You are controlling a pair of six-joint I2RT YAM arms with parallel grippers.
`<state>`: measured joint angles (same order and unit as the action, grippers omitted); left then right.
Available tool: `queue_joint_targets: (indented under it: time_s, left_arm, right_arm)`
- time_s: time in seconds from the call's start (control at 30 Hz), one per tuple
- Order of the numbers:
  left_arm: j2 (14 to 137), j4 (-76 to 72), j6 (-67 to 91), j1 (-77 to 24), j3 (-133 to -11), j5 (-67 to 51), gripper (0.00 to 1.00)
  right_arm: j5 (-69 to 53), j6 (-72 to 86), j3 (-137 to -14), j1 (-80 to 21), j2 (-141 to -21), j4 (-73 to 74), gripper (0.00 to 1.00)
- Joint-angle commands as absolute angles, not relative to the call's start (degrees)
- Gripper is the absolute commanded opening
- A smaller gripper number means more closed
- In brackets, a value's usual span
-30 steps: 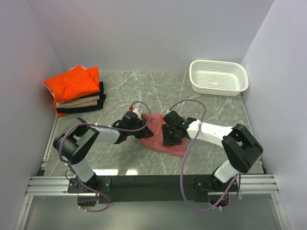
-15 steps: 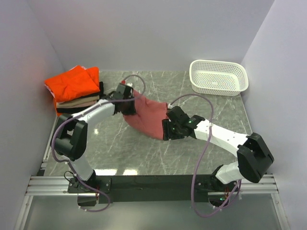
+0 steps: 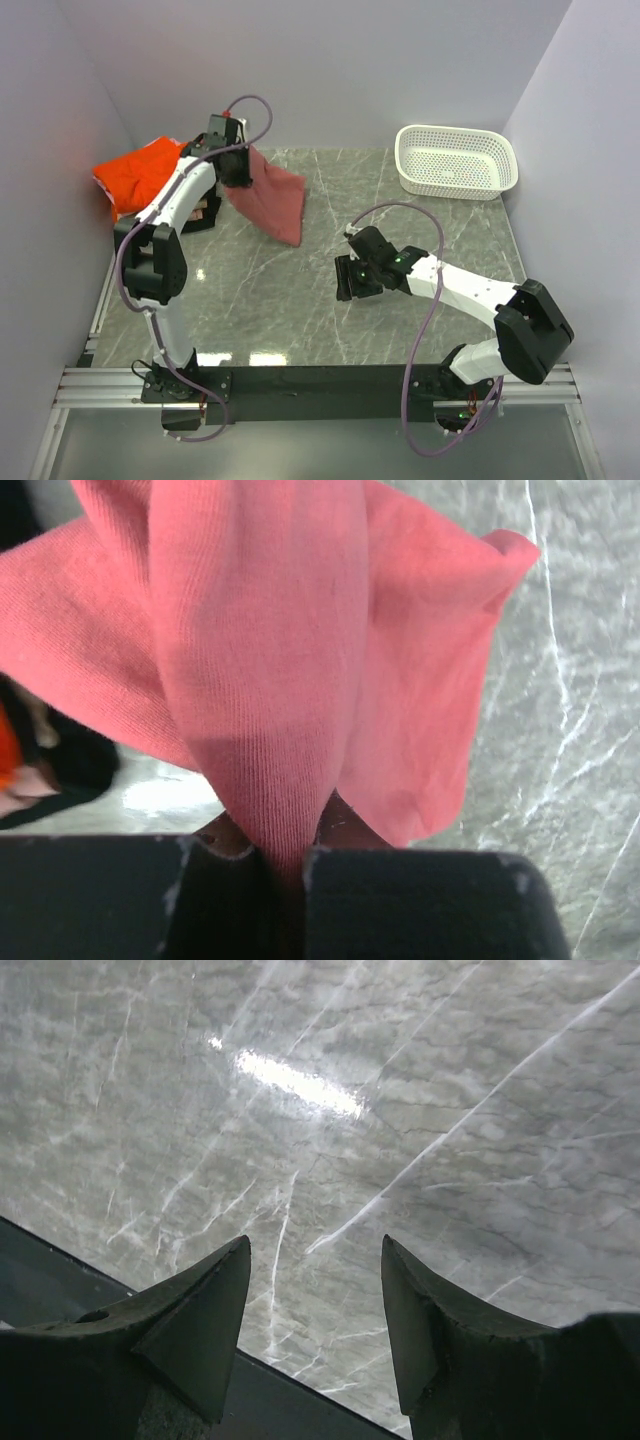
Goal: Fold and stack the t-shirts
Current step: Neatly place the folded tshirt to the corner
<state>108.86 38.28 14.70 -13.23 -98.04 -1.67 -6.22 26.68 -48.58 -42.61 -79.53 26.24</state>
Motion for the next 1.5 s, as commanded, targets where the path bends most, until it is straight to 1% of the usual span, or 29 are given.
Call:
queue_joint_targets:
  time_s: [0.0,0.07,0.17,0.2,0.3,0.4,0.47,0.8,1.03,1.23,1.37,1.47]
  left_arm:
    - [110.0,42.1,11.1,-11.0,-107.1,-2.3,0.0]
    - [111.2,43.5,9.9,-10.0,-110.4,-2.5,0.0]
    - [113.7,47.3,8.7,-8.0,-119.1,-3.6,0.0]
    - [114.4,49.3,8.5,-6.8,-123.9,-3.7,0.0]
    - [116.2,51.8,7.9,-4.1,-131.0,-5.3,0.0]
    - [115.4,51.6,7.8,-1.2,-132.6,-7.6,0.0]
    - [113.6,50.4,7.9,-0.1,-131.7,-7.7,0.0]
    - [104.4,44.7,9.0,14.3,-122.4,-13.5,0.0]
    - [102.2,41.5,10.0,18.5,-119.9,-16.2,0.0]
    - [99.4,36.8,12.1,22.2,-115.8,-12.5,0.0]
    - [98.3,33.2,12.7,23.3,-107.3,-8.5,0.0]
    - [99.1,31.6,13.4,24.1,-104.4,-4.3,0.0]
  right_arm:
    - [-8.4,25.7,-47.5,-42.5,-78.6,22.2,0.62]
    - [-9.0,25.8,-46.6,-42.5,-78.7,21.5,0.62]
    - [-9.9,26.0,-45.9,-42.5,-79.0,20.2,0.62]
    - [-10.0,26.1,-45.7,-42.5,-79.0,20.1,0.62]
    - [-10.4,26.2,-45.4,-42.5,-79.0,19.6,0.62]
    - [-10.2,26.4,-44.9,-42.5,-78.9,19.3,0.62]
    - [-10.5,26.5,-44.7,-42.5,-78.9,19.1,0.62]
    - [-11.4,26.5,-43.5,-42.6,-79.0,18.7,0.62]
    - [-12.3,26.8,-43.9,-42.9,-79.6,18.0,0.62]
    - [-12.5,27.3,-43.0,-43.4,-79.3,17.8,0.62]
    - [-12.8,27.5,-43.0,-43.8,-79.7,17.5,0.62]
    - [-12.6,27.4,-42.8,-44.2,-79.2,17.8,0.62]
